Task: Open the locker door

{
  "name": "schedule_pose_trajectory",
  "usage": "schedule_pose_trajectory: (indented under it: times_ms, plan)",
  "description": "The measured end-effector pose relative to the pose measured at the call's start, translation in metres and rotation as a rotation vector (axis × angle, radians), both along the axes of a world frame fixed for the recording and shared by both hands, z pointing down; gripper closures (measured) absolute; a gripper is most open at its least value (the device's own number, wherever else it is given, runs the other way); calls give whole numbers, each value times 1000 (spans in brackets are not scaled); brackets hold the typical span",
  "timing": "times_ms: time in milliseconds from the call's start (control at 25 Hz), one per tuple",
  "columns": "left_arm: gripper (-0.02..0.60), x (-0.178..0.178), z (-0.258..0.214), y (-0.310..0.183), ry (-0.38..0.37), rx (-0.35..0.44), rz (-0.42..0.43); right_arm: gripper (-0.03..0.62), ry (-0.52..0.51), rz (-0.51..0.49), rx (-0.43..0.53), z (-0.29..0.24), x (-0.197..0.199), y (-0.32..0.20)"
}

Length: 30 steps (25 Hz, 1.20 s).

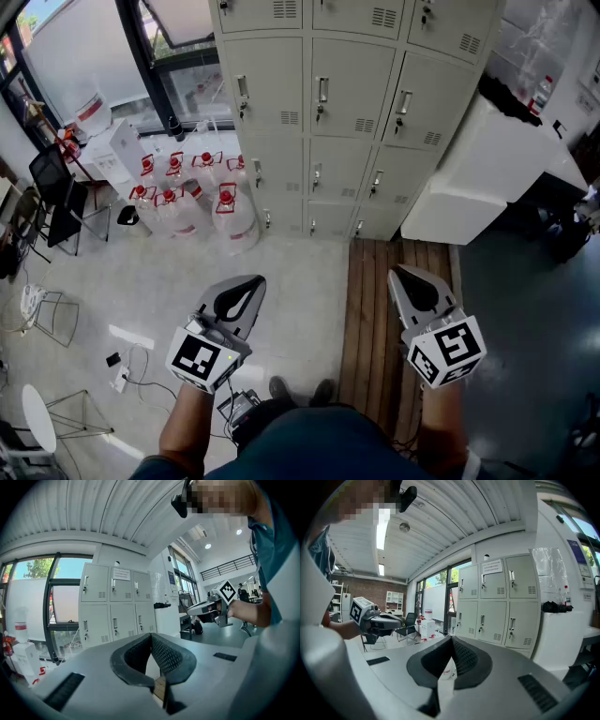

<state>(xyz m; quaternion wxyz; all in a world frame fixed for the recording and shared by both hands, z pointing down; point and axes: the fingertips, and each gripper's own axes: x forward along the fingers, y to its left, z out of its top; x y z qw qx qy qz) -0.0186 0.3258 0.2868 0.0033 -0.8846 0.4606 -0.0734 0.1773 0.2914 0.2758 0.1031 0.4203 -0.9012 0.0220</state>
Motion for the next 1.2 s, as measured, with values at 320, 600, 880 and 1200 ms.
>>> schedule_pose_trajectory:
  times_ms: [320, 600, 880, 1200]
  plan:
    - [565, 10, 4, -9, -1, 29, -7, 560, 9, -14, 19, 1, 6, -11]
    - [565, 24, 5, -15, -8, 25, -35, 559, -3, -45, 18, 3, 14, -21]
    - [565, 38, 6, -25, -17, 32, -64, 557, -29, -67, 20, 6, 27, -39]
    - [565, 37, 16, -44, -17, 19, -71, 557, -69, -81, 12, 11, 23, -67]
